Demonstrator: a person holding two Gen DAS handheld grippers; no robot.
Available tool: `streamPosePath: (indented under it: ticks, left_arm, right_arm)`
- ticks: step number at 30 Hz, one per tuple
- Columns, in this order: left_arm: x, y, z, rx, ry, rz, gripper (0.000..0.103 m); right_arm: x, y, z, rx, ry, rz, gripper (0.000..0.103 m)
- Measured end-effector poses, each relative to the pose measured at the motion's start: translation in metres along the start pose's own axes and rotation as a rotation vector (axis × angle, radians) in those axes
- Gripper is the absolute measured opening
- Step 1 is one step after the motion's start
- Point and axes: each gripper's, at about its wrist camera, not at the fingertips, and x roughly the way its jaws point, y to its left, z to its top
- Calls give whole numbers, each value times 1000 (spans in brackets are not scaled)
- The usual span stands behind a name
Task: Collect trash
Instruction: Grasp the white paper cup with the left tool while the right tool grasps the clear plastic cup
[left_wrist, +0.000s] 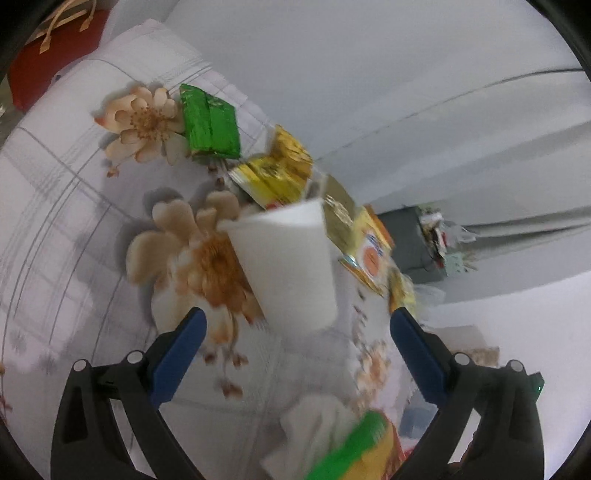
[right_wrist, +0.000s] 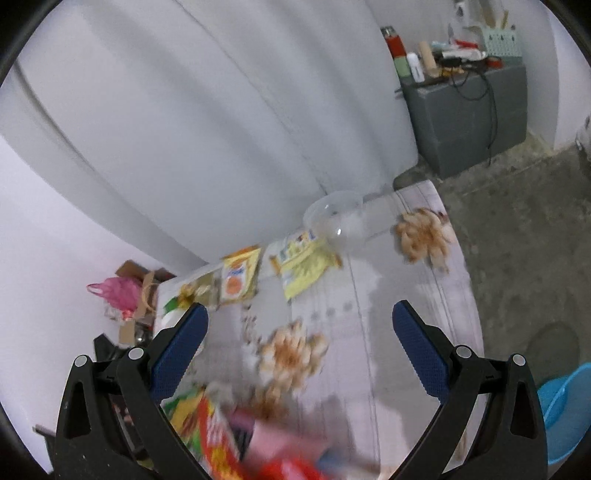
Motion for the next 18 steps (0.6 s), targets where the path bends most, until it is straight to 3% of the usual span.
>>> streamPosePath:
  ticks: [10, 18]
  left_arm:
    - [23, 1, 19, 10, -11, 32, 97]
    - [32, 6, 23, 39, -14, 32, 97]
  right_arm:
    - [97, -7, 56, 26, 111, -110, 95]
    - [133, -11, 67, -15, 147, -172, 95]
